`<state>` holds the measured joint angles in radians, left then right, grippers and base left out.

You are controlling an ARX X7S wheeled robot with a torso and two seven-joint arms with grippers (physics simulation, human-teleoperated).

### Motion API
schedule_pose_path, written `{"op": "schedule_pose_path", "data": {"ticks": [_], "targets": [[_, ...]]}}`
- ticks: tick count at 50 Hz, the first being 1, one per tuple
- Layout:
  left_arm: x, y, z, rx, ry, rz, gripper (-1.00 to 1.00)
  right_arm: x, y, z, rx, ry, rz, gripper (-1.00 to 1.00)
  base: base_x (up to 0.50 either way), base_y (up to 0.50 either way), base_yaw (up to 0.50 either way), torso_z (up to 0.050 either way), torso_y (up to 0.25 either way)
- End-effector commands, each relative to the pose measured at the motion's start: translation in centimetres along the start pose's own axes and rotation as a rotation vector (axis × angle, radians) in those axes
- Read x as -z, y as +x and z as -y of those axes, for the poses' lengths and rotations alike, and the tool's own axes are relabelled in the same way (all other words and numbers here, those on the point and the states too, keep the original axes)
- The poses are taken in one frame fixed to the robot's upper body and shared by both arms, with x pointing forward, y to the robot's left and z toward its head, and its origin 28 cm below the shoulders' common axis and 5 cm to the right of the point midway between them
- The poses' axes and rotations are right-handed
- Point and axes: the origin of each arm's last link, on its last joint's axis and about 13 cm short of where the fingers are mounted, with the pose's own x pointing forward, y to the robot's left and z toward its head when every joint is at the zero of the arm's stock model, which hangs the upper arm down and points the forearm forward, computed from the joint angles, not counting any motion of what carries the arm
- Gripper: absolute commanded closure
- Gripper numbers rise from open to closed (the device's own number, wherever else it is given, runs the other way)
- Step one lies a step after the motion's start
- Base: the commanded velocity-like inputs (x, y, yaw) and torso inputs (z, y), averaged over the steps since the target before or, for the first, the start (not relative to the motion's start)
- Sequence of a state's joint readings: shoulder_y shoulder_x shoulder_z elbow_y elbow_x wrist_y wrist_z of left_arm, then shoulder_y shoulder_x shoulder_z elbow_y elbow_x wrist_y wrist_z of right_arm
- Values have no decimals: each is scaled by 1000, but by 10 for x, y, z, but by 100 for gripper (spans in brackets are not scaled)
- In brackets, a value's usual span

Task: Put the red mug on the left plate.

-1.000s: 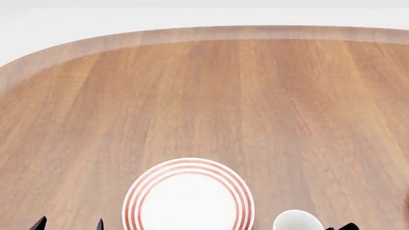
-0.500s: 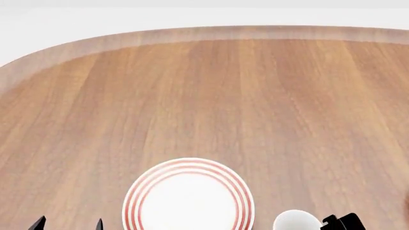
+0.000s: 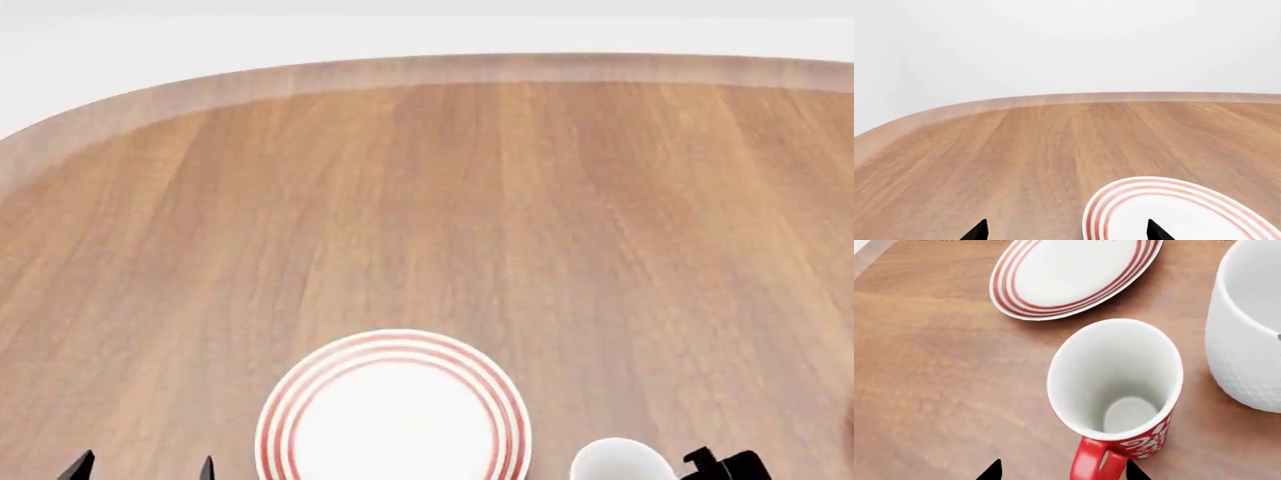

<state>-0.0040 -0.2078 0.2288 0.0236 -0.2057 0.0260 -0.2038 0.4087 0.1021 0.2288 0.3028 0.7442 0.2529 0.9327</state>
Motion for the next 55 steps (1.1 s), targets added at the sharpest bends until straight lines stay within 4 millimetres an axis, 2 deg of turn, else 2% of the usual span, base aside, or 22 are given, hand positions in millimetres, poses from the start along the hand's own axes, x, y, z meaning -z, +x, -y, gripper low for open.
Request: {"op": "schedule_pose_path", "data": {"ticks": [1,17,25,26,38,55], "targets": [[0,0,0,1,2,0,-100,1,1,0,6,0,4,100,0,0,0,0,0],[-1,0,0,-2,0,3,-100,-7,-8,4,-10,20,26,100,0,0,0,0,0],[-1,-1,0,-2,1,3,-100,-20,-36,5,-131,0,111,100,0,0,0,0,2],[-1,-1,0,-1,1,4,-100,-23,-44,4,-209,-14,126,100,0,0,0,0,0],[-2,-2,-2,-6,-2,7,-100,-27,-80,4,-458,-68,182,100,0,0,0,0,0],[-3,-2,-2,-9,-1,10,-100,-12,-121,8,-727,-165,143,100,0,0,0,0,0]]}}
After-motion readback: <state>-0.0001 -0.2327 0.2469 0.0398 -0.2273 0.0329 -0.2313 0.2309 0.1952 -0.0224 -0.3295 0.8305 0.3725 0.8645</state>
